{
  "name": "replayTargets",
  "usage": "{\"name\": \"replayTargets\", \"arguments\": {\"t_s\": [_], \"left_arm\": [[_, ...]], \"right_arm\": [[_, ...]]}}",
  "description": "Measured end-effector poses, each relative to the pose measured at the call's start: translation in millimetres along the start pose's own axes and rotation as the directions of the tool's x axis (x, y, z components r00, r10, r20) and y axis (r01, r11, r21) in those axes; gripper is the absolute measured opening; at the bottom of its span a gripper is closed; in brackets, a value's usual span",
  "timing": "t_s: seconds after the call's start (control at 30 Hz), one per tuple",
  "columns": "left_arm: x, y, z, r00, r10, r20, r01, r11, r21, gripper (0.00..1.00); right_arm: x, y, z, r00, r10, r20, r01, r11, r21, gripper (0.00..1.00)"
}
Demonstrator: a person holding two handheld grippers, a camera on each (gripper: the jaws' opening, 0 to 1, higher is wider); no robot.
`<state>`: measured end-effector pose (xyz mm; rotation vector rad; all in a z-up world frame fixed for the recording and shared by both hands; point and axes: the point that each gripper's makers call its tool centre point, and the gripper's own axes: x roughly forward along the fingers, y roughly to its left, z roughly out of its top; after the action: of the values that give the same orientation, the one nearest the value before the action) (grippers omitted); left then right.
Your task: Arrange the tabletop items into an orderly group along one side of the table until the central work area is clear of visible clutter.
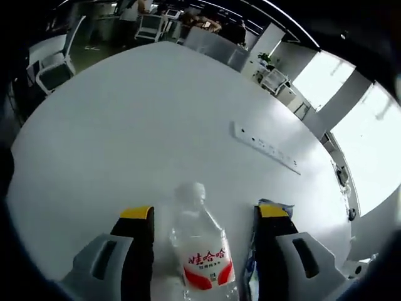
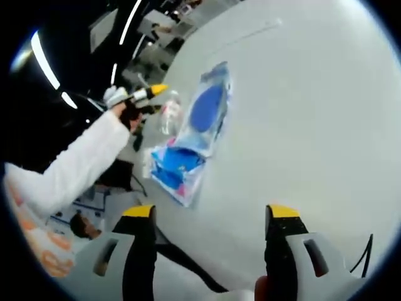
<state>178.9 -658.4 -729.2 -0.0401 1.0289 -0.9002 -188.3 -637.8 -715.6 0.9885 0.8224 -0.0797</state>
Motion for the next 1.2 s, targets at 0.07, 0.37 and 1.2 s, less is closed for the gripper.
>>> {"name": "replayTargets", "arguments": {"t_s": [0.07, 0.37, 1.2], "left_arm": [[4, -2.8, 1.5, 1.000, -0.014, 0.002, 0.014, 1.000, 0.012, 0.59], [22, 11.2, 3.4, 0.996, 0.092, -0.004, -0.092, 0.993, 0.072, 0.55], [45, 14.7, 4.2, 0.989, 0.125, 0.076, -0.132, 0.987, 0.097, 0.30]], "right_arm": [[0, 0, 0.2, 1.000, -0.001, -0.002, 0.001, 1.000, 0.008, 0.69], [-8, -12, 11.6, 0.999, -0.016, 0.045, 0.013, 0.998, 0.066, 0.67], [-22, -39, 20.7, 0.991, -0.055, 0.120, 0.035, 0.986, 0.162, 0.65]]}}
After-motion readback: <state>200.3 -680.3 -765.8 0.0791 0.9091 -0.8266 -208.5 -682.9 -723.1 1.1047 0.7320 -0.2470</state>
